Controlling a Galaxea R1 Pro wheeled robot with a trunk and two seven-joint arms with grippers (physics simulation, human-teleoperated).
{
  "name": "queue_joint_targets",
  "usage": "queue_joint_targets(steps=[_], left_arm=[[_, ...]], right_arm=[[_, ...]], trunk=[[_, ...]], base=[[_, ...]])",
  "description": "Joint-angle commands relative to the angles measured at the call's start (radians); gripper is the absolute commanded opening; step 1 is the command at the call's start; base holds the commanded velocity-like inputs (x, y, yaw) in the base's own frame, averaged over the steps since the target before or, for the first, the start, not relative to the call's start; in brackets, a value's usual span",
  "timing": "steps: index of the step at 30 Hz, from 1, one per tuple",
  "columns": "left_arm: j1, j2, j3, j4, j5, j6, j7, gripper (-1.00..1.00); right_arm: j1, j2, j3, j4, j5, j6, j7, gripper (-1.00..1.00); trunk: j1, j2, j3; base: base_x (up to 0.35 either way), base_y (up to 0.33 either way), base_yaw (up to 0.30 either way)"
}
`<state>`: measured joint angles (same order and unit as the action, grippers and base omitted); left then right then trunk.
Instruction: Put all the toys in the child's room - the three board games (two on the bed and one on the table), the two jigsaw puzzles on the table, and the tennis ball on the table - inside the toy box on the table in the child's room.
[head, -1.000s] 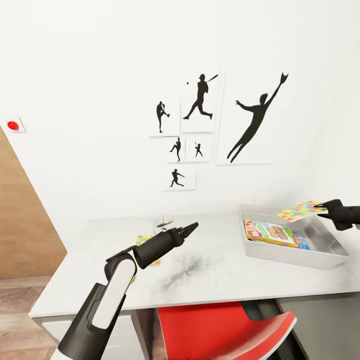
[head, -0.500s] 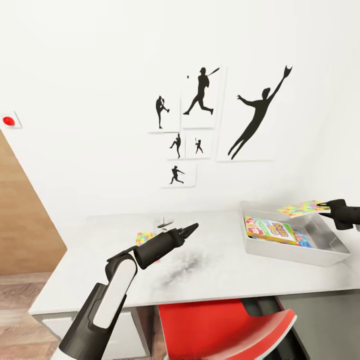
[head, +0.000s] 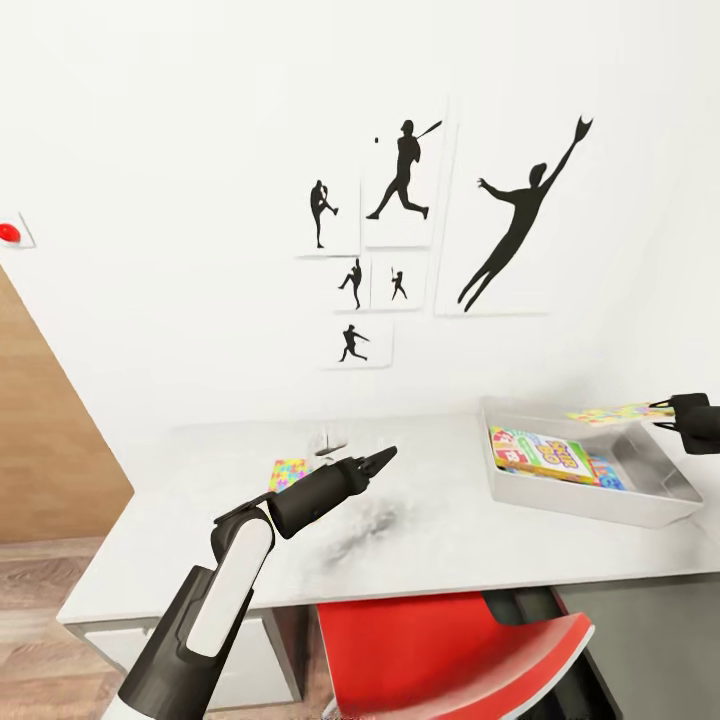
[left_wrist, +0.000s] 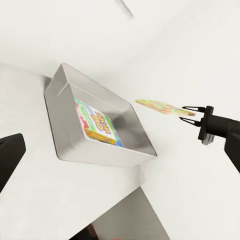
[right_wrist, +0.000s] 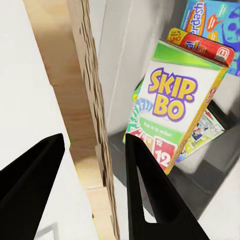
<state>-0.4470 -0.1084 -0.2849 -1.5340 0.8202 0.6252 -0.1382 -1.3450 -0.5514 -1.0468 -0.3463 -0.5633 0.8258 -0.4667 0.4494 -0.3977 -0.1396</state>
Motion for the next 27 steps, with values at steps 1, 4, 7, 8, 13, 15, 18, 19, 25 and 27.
queue_joint_targets(steps=[1,4,7,8,13,15,18,19,25,27], left_arm=[[-0.001,-0.001,0.001,0.000,0.002,0.005,-0.001,1.00],[-0.001,-0.001,0.001,0.000,0.003,0.005,-0.001,1.00],[-0.001,-0.001,0.001,0.000,0.003,0.005,-0.001,1.00],[-0.001,-0.001,0.001,0.000,0.003,0.005,-0.001,1.00],[-0.001,-0.001,0.001,0.001,0.002,0.005,-0.001,1.00],[-0.001,-0.001,0.001,0.001,0.002,0.005,-0.001,1.00],[-0.001,-0.001,0.001,0.001,0.002,0.005,-0.001,1.00],[-0.001,-0.001,0.001,0.001,0.002,0.005,-0.001,1.00],[-0.001,-0.001,0.001,0.001,0.002,0.005,-0.001,1.00],[-0.001,-0.001,0.001,0.001,0.002,0.005,-0.001,1.00]], right_arm=[[-0.003,0.000,-0.004,-0.001,-0.011,-0.002,-0.014,-1.00],[-0.007,-0.001,-0.007,-0.002,-0.012,-0.008,-0.021,-1.00],[-0.009,-0.001,-0.009,-0.001,-0.013,-0.011,-0.024,-1.00],[-0.010,-0.001,-0.010,-0.001,-0.013,-0.011,-0.025,-1.00],[-0.012,-0.002,-0.011,-0.001,-0.014,-0.013,-0.027,-1.00],[-0.012,-0.002,-0.012,-0.001,-0.014,-0.014,-0.027,-1.00],[-0.014,-0.002,-0.012,-0.001,-0.014,-0.015,-0.028,-1.00],[-0.014,-0.002,-0.012,-0.001,-0.014,-0.015,-0.028,-1.00],[-0.015,0.000,-0.013,-0.001,-0.014,-0.017,-0.030,-1.00],[-0.015,0.000,-0.014,-0.001,-0.014,-0.017,-0.030,-1.00]], trunk=[[0.001,-0.002,-0.004],[0.001,-0.002,-0.009],[0.001,-0.002,-0.013],[0.001,-0.002,-0.015],[0.001,-0.002,-0.023],[0.001,-0.002,-0.026],[0.001,-0.002,-0.031],[0.001,-0.002,-0.033],[0.001,-0.002,-0.042],[0.001,-0.002,-0.046]], base=[[0.000,0.000,0.000],[0.000,0.000,0.000],[0.000,0.000,0.000],[0.000,0.000,0.000],[0.000,0.000,0.000],[0.000,0.000,0.000],[0.000,0.000,0.000],[0.000,0.000,0.000],[0.000,0.000,0.000],[0.000,0.000,0.000]])
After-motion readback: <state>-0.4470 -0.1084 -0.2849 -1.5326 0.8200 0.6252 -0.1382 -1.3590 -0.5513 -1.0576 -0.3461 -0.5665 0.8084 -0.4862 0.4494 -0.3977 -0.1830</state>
